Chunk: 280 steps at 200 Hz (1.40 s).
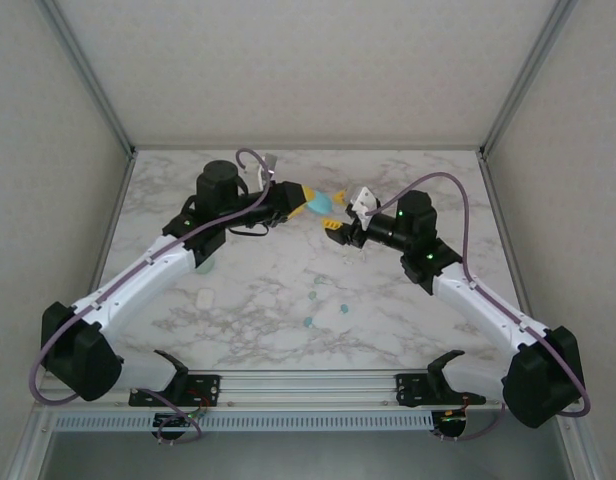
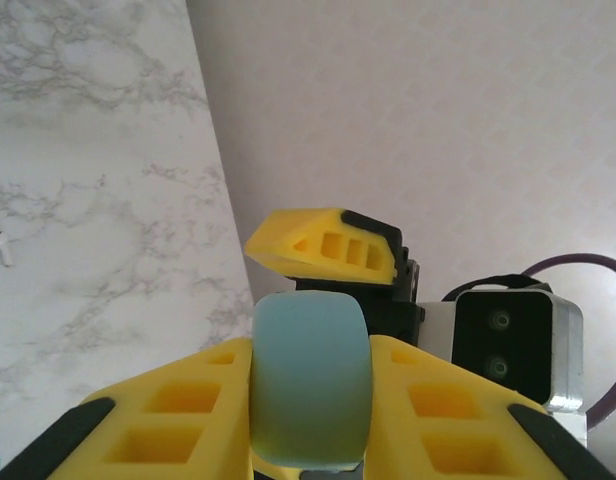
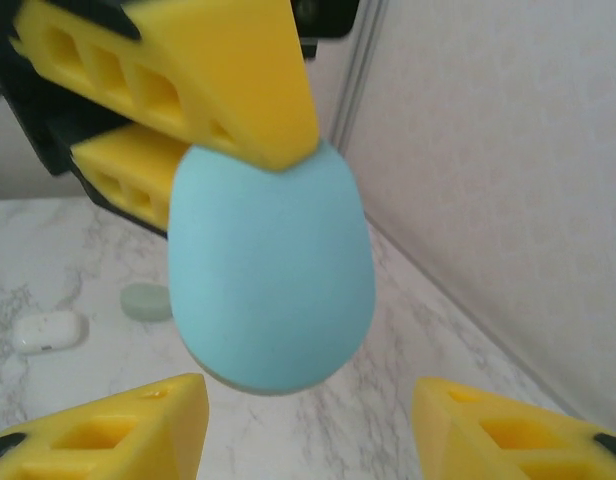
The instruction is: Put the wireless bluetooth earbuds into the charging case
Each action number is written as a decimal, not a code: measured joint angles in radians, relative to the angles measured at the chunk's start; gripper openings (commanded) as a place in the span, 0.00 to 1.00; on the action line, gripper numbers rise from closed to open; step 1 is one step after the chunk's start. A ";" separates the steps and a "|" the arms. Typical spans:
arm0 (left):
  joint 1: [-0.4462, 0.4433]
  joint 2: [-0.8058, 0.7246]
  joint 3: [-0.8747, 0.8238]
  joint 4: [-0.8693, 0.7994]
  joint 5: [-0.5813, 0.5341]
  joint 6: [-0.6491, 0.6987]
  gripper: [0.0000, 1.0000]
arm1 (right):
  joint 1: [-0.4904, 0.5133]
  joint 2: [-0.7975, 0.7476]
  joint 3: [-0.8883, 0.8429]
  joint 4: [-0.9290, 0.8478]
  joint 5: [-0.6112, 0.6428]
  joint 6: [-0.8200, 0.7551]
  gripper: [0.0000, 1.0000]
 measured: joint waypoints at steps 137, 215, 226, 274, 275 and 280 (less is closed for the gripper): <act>0.000 -0.010 -0.019 0.065 -0.001 -0.071 0.20 | 0.000 0.032 0.050 0.107 -0.084 0.089 0.54; 0.003 -0.010 -0.019 0.073 -0.004 -0.068 0.38 | 0.000 0.052 0.078 0.080 -0.106 0.096 0.37; 0.002 -0.010 -0.019 0.071 -0.003 -0.064 0.44 | 0.000 0.052 0.088 0.060 -0.106 0.095 0.36; 0.002 -0.086 -0.003 -0.060 -0.072 0.182 0.86 | -0.010 0.073 0.206 -0.119 -0.178 0.114 0.34; 0.002 -0.089 -0.003 -0.063 -0.075 0.189 0.87 | -0.011 0.074 0.209 -0.123 -0.181 0.115 0.34; 0.002 -0.106 0.001 -0.079 -0.089 0.240 0.87 | -0.018 0.082 0.229 -0.144 -0.202 0.125 0.34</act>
